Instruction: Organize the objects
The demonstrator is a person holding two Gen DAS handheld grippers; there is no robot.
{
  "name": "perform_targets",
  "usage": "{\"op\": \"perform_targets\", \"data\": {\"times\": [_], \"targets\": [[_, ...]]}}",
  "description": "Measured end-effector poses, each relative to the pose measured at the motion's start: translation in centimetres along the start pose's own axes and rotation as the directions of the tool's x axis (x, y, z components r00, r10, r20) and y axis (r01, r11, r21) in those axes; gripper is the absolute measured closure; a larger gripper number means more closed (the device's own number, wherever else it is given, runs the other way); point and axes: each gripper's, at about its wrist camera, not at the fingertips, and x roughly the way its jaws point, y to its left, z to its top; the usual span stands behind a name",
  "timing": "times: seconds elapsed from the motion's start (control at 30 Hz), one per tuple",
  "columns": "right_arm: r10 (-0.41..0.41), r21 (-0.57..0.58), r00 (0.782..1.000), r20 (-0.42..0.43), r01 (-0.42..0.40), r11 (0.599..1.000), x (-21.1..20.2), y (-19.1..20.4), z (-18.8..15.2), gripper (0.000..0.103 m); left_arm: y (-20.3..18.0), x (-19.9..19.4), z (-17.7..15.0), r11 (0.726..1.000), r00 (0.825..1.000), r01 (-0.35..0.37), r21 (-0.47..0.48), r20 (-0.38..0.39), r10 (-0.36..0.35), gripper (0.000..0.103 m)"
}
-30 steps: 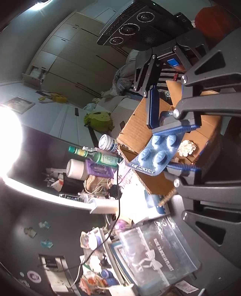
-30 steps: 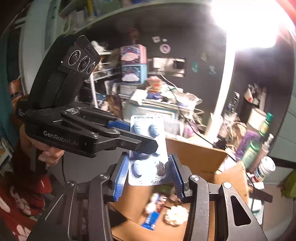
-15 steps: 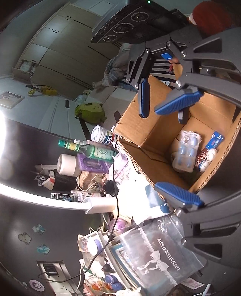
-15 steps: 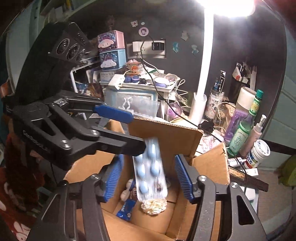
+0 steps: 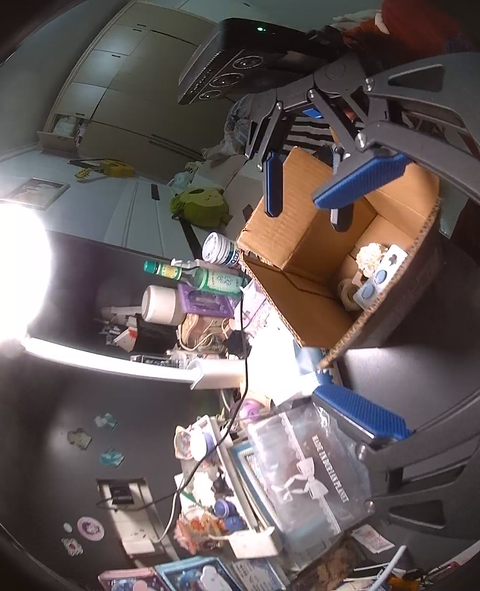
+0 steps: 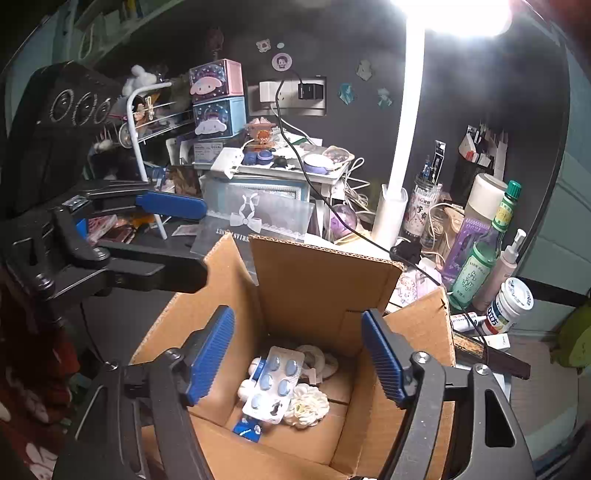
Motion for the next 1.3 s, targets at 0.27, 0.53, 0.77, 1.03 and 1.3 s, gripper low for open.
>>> {"op": "perform_targets", "data": {"times": [0.27,0.53,0.77,1.03,1.3], "targets": [[0.027,0.019,0.995,0.100,-0.029,0.999,-2.0,1.5,0.4,0.002,0.5,-4.3,-2.0,0.998,0.995,-0.069,-0.014,0.077,0.070,0.001],[0.059,-0.064,0.985,0.160,-0.050,0.997,-2.5,4.3,-0.1,0.000,0.4,-6.9,-4.4,0.982,0.971,-0.186,-0.038,0.149,0.189,0.001],[0.045,-0.047,0.974,0.223,-0.036,0.998,-2.5,4.7,-0.9,0.000,1.1,-7.7,-6.7,0.946,0.924,-0.306,-0.107,0.205,0.322,0.001],[0.050,-0.023,0.971,0.234,-0.046,0.999,-1.7,4.2,-1.4,0.000,2.0,-7.1,-8.0,0.935,0.917,-0.316,-0.163,0.201,0.345,0.001],[0.059,0.010,0.970,0.236,-0.063,0.998,-1.6,3.5,-1.8,0.000,2.5,-7.1,-8.1,0.931,0.915,-0.316,-0.183,0.203,0.350,0.001]]}}
